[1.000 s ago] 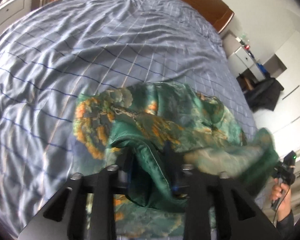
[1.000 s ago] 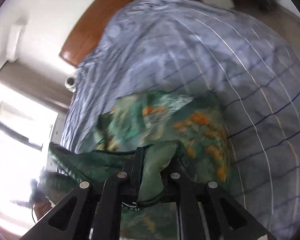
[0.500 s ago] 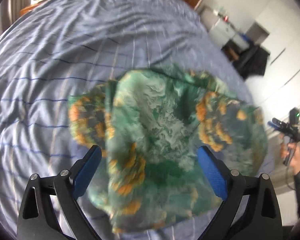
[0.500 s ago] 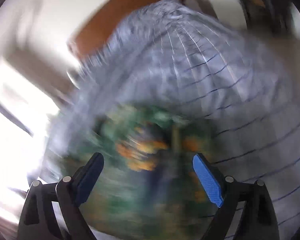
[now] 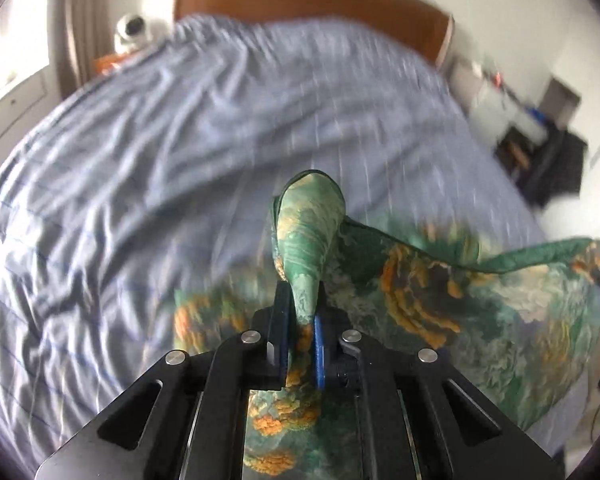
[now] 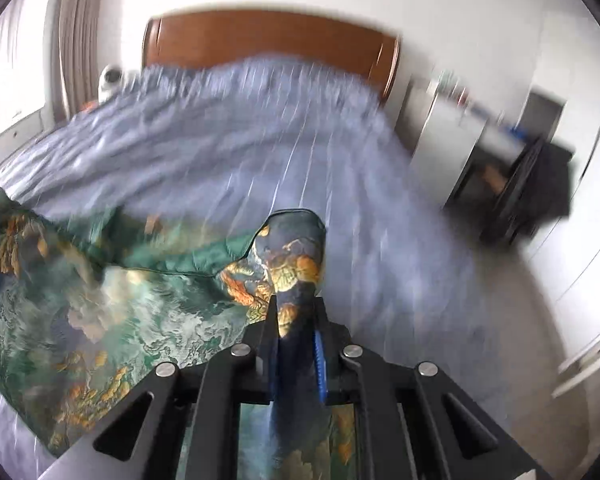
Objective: Fold large clothes
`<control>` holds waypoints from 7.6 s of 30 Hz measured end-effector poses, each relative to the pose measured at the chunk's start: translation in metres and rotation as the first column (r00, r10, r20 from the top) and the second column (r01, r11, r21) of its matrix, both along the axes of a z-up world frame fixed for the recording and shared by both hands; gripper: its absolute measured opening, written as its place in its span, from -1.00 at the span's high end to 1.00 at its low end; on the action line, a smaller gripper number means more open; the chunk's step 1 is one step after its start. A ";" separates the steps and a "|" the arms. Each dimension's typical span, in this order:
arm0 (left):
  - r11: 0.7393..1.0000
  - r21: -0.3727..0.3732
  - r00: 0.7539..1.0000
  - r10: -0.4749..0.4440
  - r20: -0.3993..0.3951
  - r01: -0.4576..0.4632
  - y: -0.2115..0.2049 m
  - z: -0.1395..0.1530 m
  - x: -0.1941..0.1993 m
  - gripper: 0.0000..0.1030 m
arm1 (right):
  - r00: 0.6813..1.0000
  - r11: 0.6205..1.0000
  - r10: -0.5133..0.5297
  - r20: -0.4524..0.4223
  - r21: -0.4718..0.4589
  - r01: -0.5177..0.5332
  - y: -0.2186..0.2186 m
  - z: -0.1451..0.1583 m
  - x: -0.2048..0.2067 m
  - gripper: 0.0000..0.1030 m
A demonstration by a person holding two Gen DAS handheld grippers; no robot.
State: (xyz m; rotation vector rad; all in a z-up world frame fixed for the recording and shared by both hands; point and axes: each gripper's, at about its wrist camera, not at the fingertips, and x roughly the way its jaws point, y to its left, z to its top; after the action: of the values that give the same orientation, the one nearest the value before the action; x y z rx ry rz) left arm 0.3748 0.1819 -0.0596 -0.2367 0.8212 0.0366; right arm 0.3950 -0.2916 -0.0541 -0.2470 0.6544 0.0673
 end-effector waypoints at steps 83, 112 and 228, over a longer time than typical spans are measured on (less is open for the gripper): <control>0.998 -0.011 0.997 -0.058 -0.048 0.057 -0.036 -0.070 -0.079 -0.82 | 0.939 0.865 0.260 -0.225 0.487 -0.122 -0.032 -0.116 -0.013 -0.03; 0.889 0.249 0.923 -0.362 -0.128 0.384 -0.228 -0.105 0.008 -0.94 | 0.981 0.746 0.173 -0.086 0.662 -0.073 -0.042 -0.144 -0.188 0.01; 0.868 -0.188 0.851 -0.491 -0.187 0.459 -0.177 0.018 -0.003 0.35 | 0.819 0.853 0.521 0.240 -0.165 -0.494 0.217 -0.034 -0.191 0.15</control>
State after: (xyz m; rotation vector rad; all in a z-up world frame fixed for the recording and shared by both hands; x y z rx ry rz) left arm 0.3723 0.0049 -0.0414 -0.1527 1.0981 -0.4729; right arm 0.2045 -0.0741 -0.0885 -0.5133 0.2955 0.5120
